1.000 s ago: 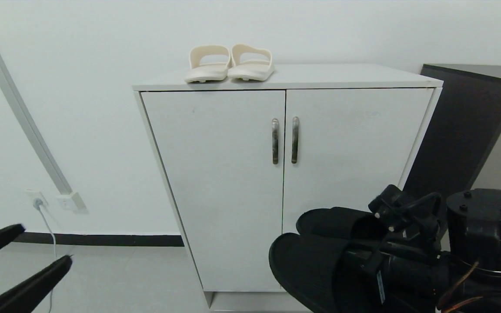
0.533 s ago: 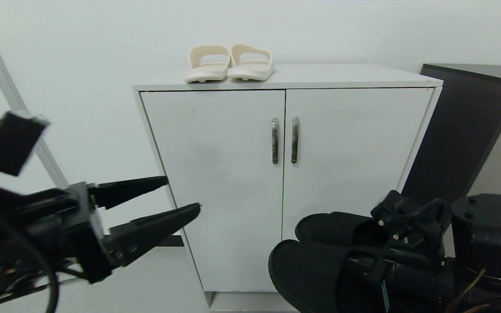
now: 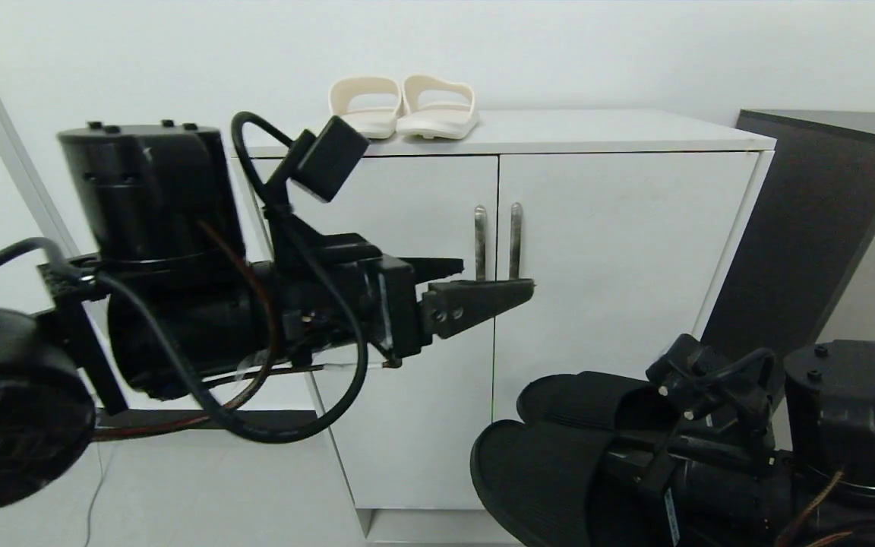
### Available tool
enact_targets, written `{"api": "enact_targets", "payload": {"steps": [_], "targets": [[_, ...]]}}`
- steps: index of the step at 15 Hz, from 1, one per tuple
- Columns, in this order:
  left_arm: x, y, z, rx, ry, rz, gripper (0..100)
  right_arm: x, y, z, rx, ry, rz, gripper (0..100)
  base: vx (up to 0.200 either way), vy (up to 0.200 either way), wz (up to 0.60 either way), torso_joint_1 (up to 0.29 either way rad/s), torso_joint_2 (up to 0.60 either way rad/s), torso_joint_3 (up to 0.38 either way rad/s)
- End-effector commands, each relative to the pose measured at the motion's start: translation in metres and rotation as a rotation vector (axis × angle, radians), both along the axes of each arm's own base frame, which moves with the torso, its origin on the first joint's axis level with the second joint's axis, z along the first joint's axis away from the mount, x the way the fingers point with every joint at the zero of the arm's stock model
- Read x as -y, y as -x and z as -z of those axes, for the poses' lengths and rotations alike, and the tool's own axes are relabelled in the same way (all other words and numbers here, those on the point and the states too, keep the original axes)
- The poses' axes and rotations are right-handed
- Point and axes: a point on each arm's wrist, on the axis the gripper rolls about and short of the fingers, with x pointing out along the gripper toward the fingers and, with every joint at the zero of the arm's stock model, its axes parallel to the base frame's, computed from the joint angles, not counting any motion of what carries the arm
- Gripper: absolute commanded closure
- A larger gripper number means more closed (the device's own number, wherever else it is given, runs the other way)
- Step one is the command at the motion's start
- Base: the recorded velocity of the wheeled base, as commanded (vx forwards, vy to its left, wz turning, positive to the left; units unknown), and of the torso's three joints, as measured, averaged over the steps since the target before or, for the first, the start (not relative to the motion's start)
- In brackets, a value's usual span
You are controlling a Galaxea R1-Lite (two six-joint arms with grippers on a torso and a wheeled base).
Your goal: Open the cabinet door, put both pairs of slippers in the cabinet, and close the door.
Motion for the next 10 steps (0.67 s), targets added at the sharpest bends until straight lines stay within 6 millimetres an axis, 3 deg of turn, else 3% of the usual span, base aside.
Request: {"api": "enact_targets", "payload": {"steps": [1, 5, 10], "targets": [[0.023, -0.027, 0.001, -0.051, 0.026, 0.050, 0, 0.000, 0.000, 0.001, -0.002, 0.002, -0.001, 100, 0.000, 0.000, 0.00, 0.000, 0.00, 0.000], [0.034, -0.047, -0.005, -0.115, 0.085, 0.119, 0, 0.000, 0.000, 0.000, -0.001, 0.001, -0.001, 100, 0.000, 0.000, 0.00, 0.000, 0.00, 0.000], [0.044, -0.085, 0.014, -0.143, 0.072, 0.034, 0, 0.000, 0.000, 0.001, -0.002, 0.002, -0.001, 100, 0.000, 0.000, 0.00, 0.000, 0.00, 0.000]]}}
